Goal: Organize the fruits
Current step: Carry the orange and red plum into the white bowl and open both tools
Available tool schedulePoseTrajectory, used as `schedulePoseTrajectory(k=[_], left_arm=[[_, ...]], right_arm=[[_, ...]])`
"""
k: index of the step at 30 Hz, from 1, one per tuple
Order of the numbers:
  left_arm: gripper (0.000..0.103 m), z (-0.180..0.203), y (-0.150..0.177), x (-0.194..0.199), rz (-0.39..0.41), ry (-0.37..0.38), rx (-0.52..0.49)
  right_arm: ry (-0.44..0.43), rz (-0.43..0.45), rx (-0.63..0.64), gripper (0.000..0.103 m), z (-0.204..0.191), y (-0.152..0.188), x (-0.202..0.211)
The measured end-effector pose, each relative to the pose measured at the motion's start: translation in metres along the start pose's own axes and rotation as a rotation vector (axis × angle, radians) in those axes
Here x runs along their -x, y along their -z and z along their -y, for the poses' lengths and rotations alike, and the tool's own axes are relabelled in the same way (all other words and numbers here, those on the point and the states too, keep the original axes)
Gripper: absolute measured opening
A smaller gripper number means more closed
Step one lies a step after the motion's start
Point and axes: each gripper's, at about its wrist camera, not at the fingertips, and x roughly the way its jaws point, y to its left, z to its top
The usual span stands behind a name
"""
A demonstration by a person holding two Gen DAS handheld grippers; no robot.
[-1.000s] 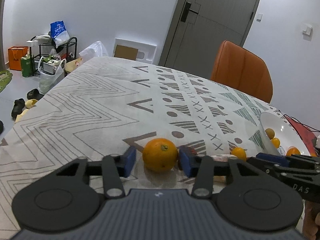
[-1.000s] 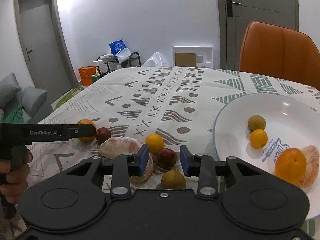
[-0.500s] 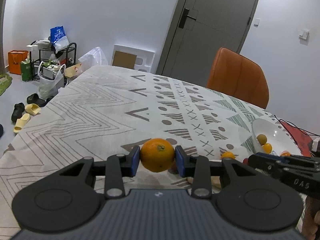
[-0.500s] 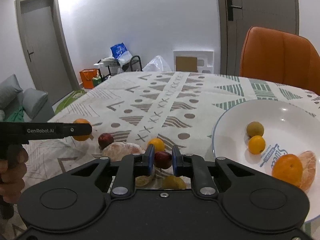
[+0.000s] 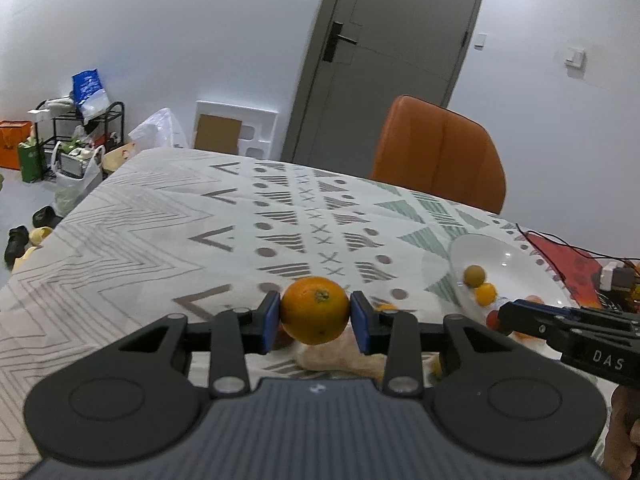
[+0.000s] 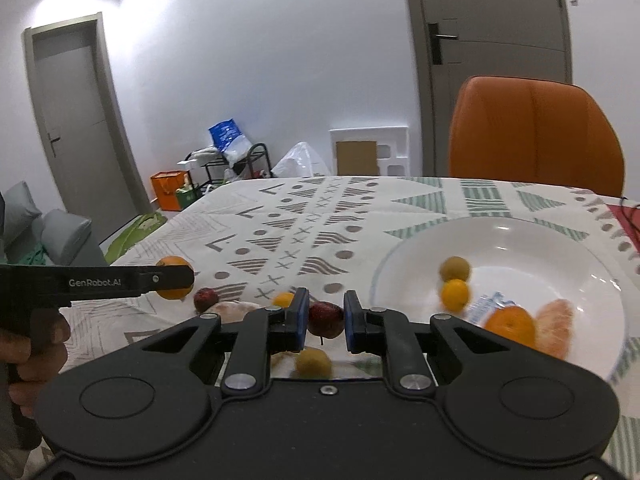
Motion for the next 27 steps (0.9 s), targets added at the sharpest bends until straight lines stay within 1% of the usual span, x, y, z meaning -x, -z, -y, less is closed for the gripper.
schedulePoseTrajectory(k=[12, 27], left_arm=[[0.036, 0.046, 0.000, -0.008, -0.001, 0.072, -0.061], [0.036, 0.091, -0.003, -0.025, -0.005, 0.128, -0.121]], right_arm=[[0.061, 0.036, -0.052, 0.017, 0.035, 0.007, 0.028], [0.131, 0.066, -0.090, 0.017, 0.077, 0.006, 0.035]])
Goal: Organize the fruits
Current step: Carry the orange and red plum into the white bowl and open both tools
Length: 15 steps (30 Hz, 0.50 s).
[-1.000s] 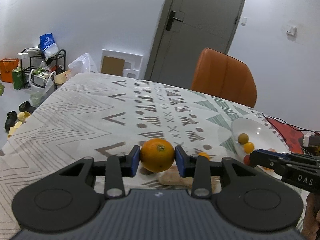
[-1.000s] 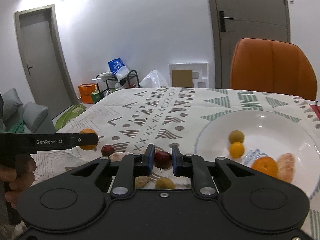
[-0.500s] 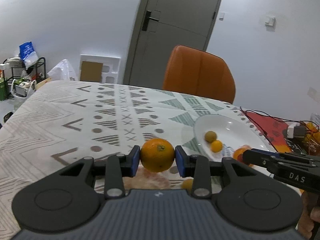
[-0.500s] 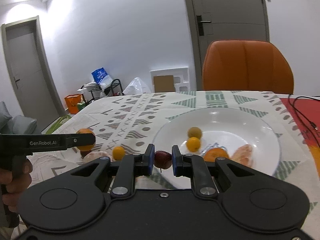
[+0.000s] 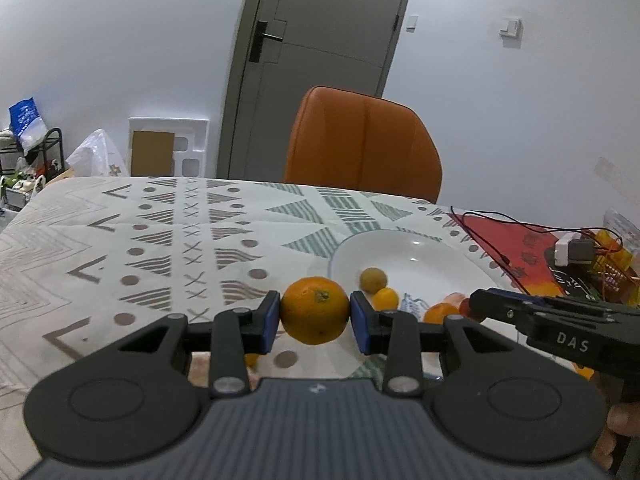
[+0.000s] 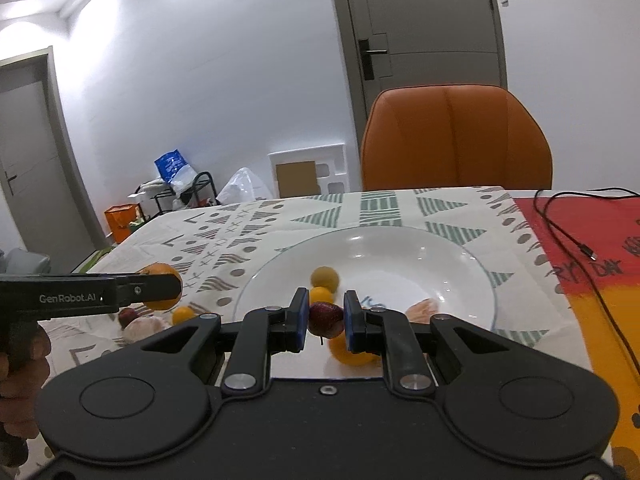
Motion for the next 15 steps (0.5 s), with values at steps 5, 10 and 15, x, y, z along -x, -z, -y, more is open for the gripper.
schedulePoseTrajectory(k=[5, 10, 15], left_arm=[[0.036, 0.014, 0.000, -0.009, -0.011, 0.020, -0.021], [0.036, 0.024, -0.001, -0.016, -0.019, 0.034, -0.036], [0.036, 0.031, -0.001, -0.024, -0.029, 0.039, -0.044]], right_arm=[[0.017, 0.008, -0.022, 0.017, 0.012, 0.000, -0.001], [0.035, 0.014, -0.039, 0.017, 0.023, 0.002, 0.000], [0.044, 0.017, -0.048, 0.017, 0.030, 0.000, -0.005]])
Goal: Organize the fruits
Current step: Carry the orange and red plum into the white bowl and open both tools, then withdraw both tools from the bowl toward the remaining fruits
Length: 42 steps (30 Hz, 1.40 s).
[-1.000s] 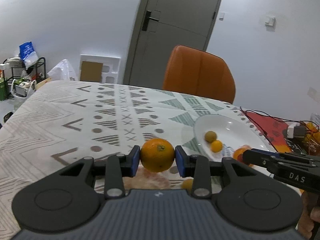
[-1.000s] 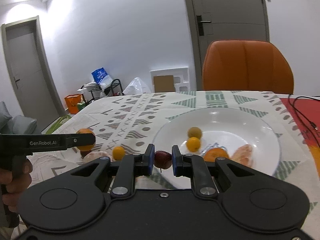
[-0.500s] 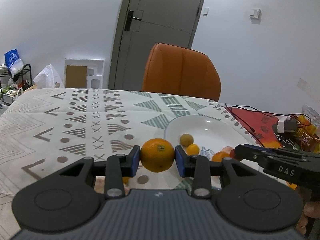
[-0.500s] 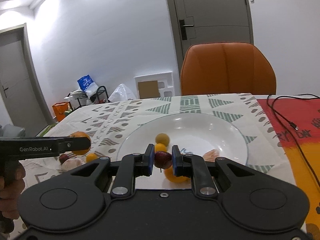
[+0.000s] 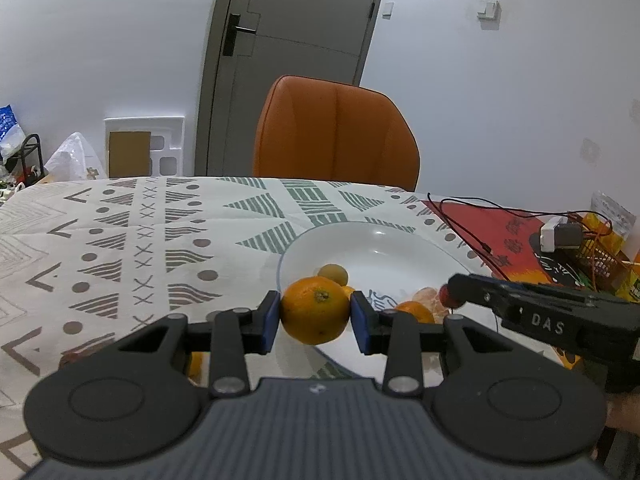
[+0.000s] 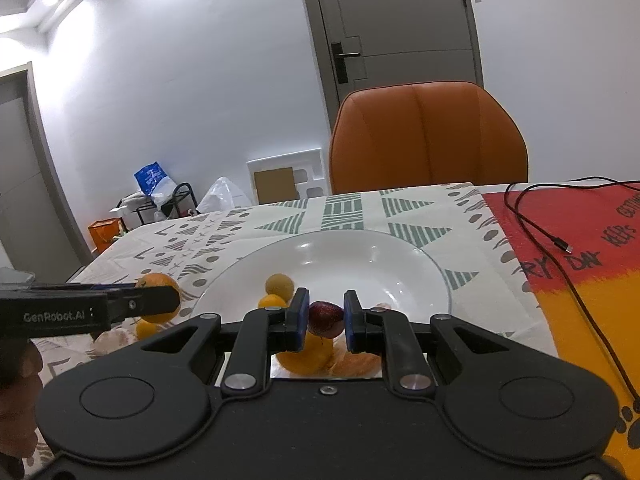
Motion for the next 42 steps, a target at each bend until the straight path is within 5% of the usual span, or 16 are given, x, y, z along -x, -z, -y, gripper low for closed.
schedulePoseTrajectory(k=[11, 19, 30, 37, 42], left_arm=[[0.037, 0.010, 0.000, -0.012, -0.018, 0.011, -0.014], [0.043, 0.011, -0.002, -0.006, 0.002, 0.001, 0.004], [0.077, -0.017, 0.000, 0.018, 0.008, -0.085, 0.034], [0.086, -0.027, 0.000, 0.034, 0.024, -0.130, 0.047], [0.096, -0.032, 0.004, 0.045, 0.030, -0.145, 0.050]], right_arm=[[-0.013, 0.000, -0.032, 0.039, 0.007, 0.008, 0.006], [-0.024, -0.013, -0.055, 0.043, 0.005, 0.015, 0.018], [-0.028, -0.011, -0.051, 0.053, -0.003, 0.015, 0.022], [-0.037, -0.015, -0.068, 0.061, -0.004, 0.016, 0.024], [-0.040, -0.008, -0.076, 0.079, -0.008, 0.016, 0.029]])
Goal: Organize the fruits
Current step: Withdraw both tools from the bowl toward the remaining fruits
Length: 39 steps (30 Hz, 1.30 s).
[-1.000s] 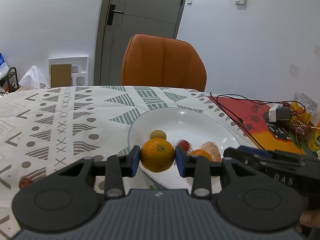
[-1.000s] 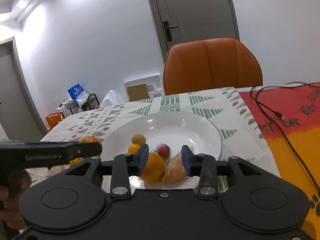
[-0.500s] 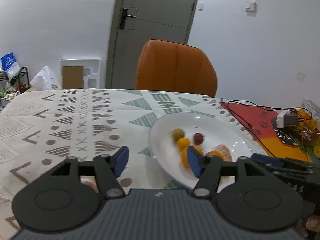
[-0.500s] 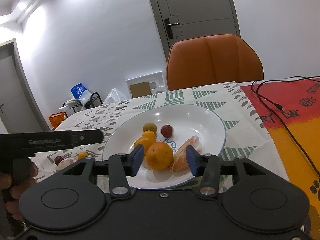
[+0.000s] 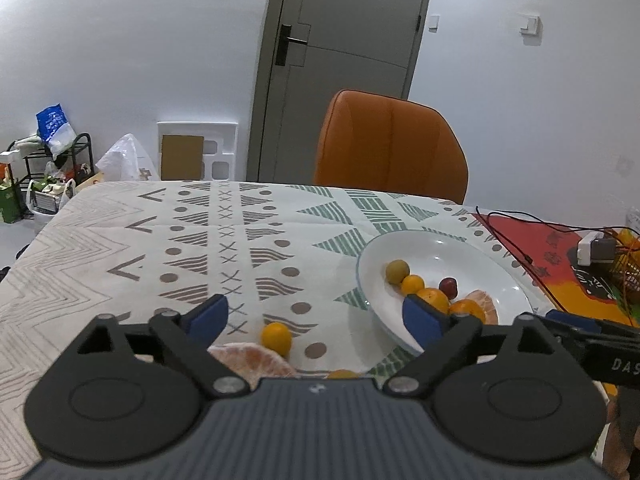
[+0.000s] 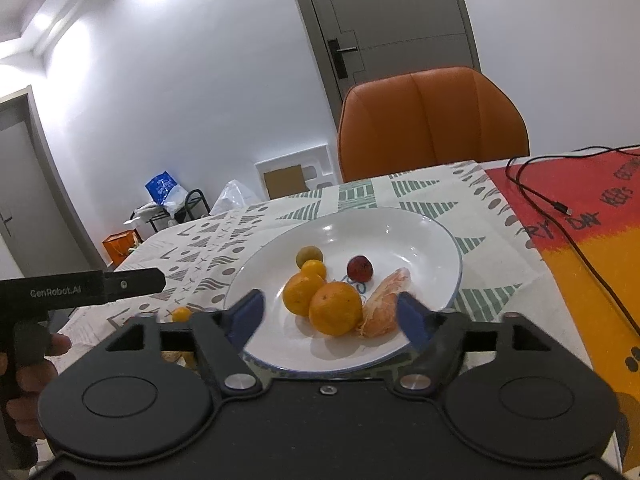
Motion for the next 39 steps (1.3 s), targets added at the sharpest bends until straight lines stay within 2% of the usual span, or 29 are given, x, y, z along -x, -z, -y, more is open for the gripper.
schedulePoseTrajectory(k=[8, 16, 23, 33, 39], left_arm=[[0.099, -0.017, 0.006, 0.014, -0.014, -0.031, 0.020], [0.099, -0.037, 0.012, 0.030, -0.011, -0.037, 0.037], [0.103, -0.055, 0.019, 0.040, 0.003, -0.034, 0.064], [0.103, -0.072, 0.031, 0.047, -0.002, -0.022, 0.069], [0.103, -0.075, 0.035, 0.048, 0.003, -0.025, 0.067]], right_arm=[[-0.022, 0.001, 0.019, 0.095, -0.013, 0.000, 0.010], [-0.060, -0.012, 0.042, 0.096, -0.033, 0.003, 0.013], [-0.088, -0.025, 0.060, 0.102, -0.050, 0.006, 0.011], [-0.123, -0.047, 0.103, 0.102, -0.071, 0.014, 0.006], [-0.140, -0.063, 0.130, 0.088, -0.082, 0.019, 0.003]])
